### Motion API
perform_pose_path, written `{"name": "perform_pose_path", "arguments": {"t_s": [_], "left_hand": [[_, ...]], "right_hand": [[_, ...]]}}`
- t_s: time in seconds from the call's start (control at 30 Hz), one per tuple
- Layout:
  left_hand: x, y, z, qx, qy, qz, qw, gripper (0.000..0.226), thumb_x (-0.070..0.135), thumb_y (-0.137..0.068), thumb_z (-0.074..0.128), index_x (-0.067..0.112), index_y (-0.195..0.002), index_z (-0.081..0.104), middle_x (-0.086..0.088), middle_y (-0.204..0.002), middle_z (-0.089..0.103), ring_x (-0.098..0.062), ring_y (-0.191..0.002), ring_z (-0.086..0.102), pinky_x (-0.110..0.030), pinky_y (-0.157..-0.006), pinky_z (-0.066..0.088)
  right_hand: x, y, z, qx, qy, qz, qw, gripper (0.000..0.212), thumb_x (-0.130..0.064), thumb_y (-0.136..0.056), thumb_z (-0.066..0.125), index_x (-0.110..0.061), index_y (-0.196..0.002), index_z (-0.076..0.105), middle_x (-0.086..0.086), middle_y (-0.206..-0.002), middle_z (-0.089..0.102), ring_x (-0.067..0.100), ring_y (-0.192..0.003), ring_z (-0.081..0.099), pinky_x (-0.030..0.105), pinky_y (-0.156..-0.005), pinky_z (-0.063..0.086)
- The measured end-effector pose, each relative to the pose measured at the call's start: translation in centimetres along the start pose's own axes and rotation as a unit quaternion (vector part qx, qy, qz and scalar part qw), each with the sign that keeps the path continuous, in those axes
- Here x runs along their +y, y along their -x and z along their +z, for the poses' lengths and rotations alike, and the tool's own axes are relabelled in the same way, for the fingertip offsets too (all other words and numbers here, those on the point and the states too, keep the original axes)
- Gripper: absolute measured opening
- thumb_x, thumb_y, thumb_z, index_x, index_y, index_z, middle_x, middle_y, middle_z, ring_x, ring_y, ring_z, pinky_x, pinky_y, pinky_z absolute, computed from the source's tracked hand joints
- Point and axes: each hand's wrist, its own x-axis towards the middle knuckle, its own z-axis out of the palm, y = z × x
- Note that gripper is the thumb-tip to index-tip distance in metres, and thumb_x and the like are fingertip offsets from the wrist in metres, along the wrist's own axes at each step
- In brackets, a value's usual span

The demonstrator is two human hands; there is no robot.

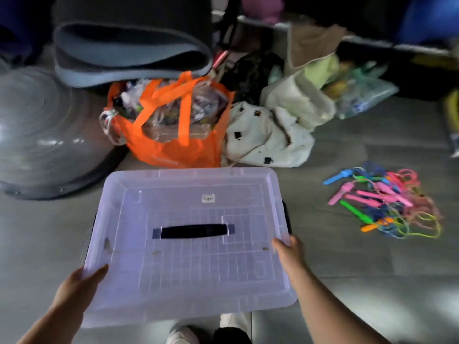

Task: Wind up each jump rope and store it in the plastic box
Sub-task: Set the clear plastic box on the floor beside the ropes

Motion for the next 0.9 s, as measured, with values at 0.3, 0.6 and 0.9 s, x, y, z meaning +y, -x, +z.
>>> {"name": "perform_pose_path", "arguments": {"t_s": [0.3,0.6,0.9], "left_hand": [[14.6,17.8,-0.9,-0.113,-0.026,0.111,0.987,0.045,0.025,-0.072,0.071,-0.013,-0.093,0.057,-0.030,-0.093,0.053,-0.039,-0.085,0.049,-0.038,-0.071,0.031],[23.4,32.3,8.8,-0.111,-0.058,0.157,0.980,0.039,0.010,-0.091,0.050,-0.007,-0.125,0.046,-0.009,-0.096,0.045,-0.019,-0.073,0.040,-0.027,-0.076,0.032],[28.4,46.4,24.5,-0.118,-0.049,0.188,0.974,0.039,0.009,-0.092,0.047,-0.010,-0.125,0.044,-0.019,-0.110,0.048,-0.033,-0.086,0.049,-0.030,-0.075,0.037]], "right_hand": [[-4.0,9.4,-20.9,0.108,-0.102,0.006,0.989,0.011,-0.005,-0.080,0.062,-0.008,-0.070,0.058,0.006,-0.067,0.052,0.020,-0.079,0.047,0.029,-0.067,0.033],[-2.1,9.0,-39.7,0.150,-0.176,-0.013,0.973,0.024,-0.005,-0.084,0.059,0.008,-0.104,0.060,0.011,-0.087,0.057,0.023,-0.077,0.052,0.024,-0.054,0.040],[0.6,2.1,-59.4,0.177,-0.199,-0.022,0.964,0.021,-0.004,-0.085,0.056,0.005,-0.104,0.059,0.012,-0.086,0.055,0.024,-0.075,0.049,0.010,-0.036,0.033]]}}
